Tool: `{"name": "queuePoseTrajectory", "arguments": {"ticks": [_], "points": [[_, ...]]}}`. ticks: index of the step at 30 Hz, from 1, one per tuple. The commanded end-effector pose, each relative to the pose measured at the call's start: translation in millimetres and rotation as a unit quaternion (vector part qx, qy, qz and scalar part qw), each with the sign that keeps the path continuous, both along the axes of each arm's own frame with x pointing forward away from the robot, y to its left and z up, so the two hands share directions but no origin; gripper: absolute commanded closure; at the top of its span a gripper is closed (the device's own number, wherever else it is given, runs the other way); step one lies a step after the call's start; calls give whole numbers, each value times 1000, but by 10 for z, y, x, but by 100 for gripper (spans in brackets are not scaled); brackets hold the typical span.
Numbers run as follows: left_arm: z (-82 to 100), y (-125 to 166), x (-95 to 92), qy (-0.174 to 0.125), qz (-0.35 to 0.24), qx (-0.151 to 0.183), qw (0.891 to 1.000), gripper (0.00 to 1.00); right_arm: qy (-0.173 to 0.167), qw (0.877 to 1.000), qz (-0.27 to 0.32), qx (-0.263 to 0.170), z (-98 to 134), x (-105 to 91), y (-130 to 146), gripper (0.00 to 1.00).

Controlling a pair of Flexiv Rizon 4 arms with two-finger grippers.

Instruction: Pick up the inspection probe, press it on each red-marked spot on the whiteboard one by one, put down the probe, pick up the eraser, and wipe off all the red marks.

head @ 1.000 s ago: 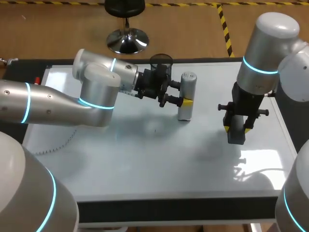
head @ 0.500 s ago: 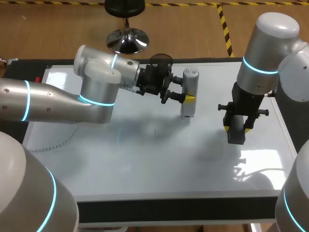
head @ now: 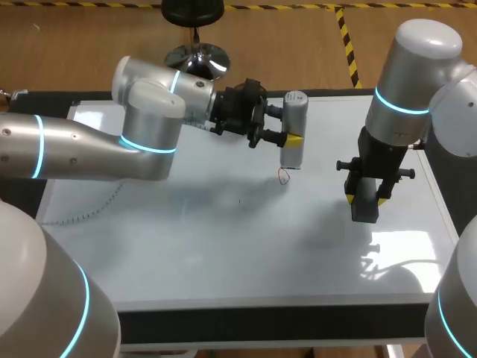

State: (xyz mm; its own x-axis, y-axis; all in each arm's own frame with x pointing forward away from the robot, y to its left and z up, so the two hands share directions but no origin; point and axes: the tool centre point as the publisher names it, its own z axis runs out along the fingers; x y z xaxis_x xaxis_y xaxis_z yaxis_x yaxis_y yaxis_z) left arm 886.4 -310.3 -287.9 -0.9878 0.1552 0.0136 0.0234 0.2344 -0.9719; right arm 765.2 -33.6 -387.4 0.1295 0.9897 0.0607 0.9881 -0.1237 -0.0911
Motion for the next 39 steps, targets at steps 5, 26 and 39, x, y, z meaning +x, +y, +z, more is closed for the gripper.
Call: {"name": "queuePoseTrajectory", "arguments": {"ticks": [5, 26, 39], "points": [[86, 182, 51, 4, 0, -9, 1000, 100, -1, 1000, 1, 0, 19, -9, -11, 100], [281, 1038, 514, -12, 53, -14, 998, 100, -1, 1000, 1, 0, 19, -9, -11, 100], [394, 1619, 498, -11, 54, -13, 998, 100, -1, 1000, 1, 0, 19, -9, -11, 100]]}}
